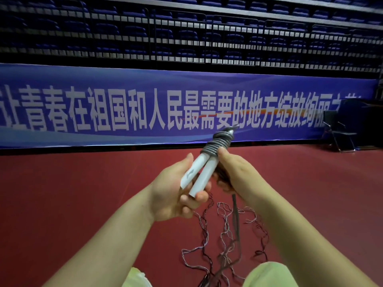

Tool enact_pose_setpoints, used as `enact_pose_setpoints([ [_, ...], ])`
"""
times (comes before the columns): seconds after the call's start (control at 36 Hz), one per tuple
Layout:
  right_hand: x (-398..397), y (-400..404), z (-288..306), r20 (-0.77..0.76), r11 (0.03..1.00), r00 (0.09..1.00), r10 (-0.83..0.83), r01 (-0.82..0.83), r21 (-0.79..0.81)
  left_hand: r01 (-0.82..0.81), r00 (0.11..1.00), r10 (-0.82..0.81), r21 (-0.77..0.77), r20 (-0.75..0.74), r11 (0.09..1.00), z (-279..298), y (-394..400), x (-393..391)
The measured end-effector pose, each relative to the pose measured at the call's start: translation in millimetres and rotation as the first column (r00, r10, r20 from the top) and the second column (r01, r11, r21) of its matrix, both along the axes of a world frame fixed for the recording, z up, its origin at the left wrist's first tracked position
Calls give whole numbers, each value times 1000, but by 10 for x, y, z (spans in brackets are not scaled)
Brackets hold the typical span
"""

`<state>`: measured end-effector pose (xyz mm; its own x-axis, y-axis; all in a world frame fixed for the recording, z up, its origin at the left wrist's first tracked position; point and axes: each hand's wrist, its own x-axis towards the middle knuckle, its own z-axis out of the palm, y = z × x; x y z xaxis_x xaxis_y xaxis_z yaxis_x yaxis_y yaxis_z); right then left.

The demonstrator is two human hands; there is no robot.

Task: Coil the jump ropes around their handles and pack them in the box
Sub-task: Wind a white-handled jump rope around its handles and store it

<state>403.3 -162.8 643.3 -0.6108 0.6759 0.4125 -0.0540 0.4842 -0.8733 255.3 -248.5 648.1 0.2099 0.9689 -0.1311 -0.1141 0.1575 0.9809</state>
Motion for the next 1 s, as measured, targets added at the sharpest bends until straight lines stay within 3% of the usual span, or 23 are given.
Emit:
enact_pose_setpoints([
  [0.11, 30, 66, -73, 66, 997, 996, -62, 59, 50, -220, 893, 266, 163, -364, 962, -13, 38, 20],
  [0.22, -35, 83, -187, 61, 982, 983, -175, 170, 79, -250, 721, 400, 326, -566, 912, -45, 105, 30],
  [0.44, -79, 56, -273, -20, 961, 972, -236, 236, 141, -213, 445, 503, 458, -741, 863, 19, 77, 39],
  [0.58, -60, 3, -205, 20, 982, 982, -185, 186, -31, -95, 68, 571, 564, -818, 820, 40, 45, 75],
  [0.64, -57, -16, -164, 14, 977, 981, -194, 195, -82, -52, 19, 588, 586, -809, 809, 3, 63, 82],
  [0.72, -46, -25, -106, -9, 967, 976, -217, 214, -138, -47, 90, 584, 583, -807, 811, -30, 69, 111],
  [0.81, -52, -24, -83, -37, 964, 971, -237, 230, -135, -112, 321, 483, 474, -814, 873, -36, 71, 102],
  [0.86, -67, -47, -78, -81, 976, 978, -193, 183, -119, -74, 469, 376, 389, -799, 918, -27, 97, 61],
  [0.89, -83, -57, -84, -110, 981, 980, -165, 151, -121, -39, 585, 299, 342, -754, 939, -24, 101, 40],
  [0.94, -101, -63, -98, -190, 980, 973, -129, 95, -177, 63, 851, 68, 229, -522, 971, -37, 89, -20],
  [1.0, -108, -47, -104, -290, 962, 951, -110, 29, -271, 221, 966, -193, 159, -172, 962, -101, 101, -81],
])
